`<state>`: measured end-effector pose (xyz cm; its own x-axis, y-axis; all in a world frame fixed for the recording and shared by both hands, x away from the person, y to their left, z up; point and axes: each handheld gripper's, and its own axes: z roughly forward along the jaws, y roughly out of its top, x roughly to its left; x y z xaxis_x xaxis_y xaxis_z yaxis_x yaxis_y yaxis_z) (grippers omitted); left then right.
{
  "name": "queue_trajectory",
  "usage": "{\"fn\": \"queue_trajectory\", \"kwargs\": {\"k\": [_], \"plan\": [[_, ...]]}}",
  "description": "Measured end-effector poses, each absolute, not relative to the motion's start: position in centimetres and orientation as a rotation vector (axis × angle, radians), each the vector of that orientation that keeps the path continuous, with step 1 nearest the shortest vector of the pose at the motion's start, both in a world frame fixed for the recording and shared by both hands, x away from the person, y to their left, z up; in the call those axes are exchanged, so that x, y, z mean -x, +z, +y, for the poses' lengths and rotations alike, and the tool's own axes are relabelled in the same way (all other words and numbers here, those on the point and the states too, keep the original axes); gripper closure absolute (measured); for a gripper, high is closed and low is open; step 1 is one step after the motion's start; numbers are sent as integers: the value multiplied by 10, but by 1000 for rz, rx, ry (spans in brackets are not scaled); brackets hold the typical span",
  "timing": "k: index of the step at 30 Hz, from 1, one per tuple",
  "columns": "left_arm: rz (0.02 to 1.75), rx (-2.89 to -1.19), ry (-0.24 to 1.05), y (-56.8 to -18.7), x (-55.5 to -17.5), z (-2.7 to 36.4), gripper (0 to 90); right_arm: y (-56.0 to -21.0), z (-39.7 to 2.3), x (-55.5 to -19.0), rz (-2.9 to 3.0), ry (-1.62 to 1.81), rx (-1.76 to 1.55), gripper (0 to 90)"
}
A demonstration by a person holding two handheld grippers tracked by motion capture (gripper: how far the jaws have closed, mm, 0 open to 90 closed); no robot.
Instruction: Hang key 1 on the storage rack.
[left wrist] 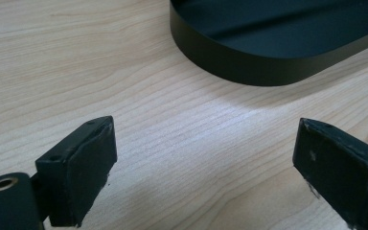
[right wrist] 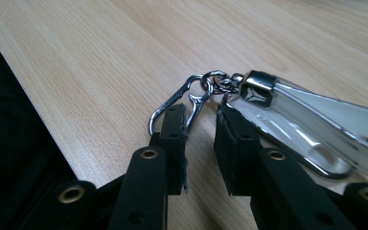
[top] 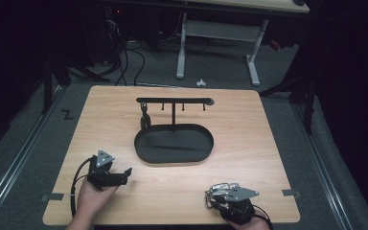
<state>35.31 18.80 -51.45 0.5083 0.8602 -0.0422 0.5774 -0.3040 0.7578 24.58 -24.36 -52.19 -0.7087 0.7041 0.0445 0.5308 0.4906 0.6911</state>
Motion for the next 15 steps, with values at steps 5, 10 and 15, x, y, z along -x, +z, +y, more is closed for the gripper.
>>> {"fn": "queue_trajectory", "kwargs": {"k": [5, 10, 15], "plan": [[1189, -1992, 490, -514, -351, 194, 86, -523, -237, -250, 2505, 1030, -1027, 737], [1204, -1985, 491, -514, -343, 203, 91, -523, -226, -260, 2513, 1029, -1007, 735], [1203, -1977, 515, -515, -331, 214, 101, -523, -212, -275, 2503, 1003, -1018, 728]]}}
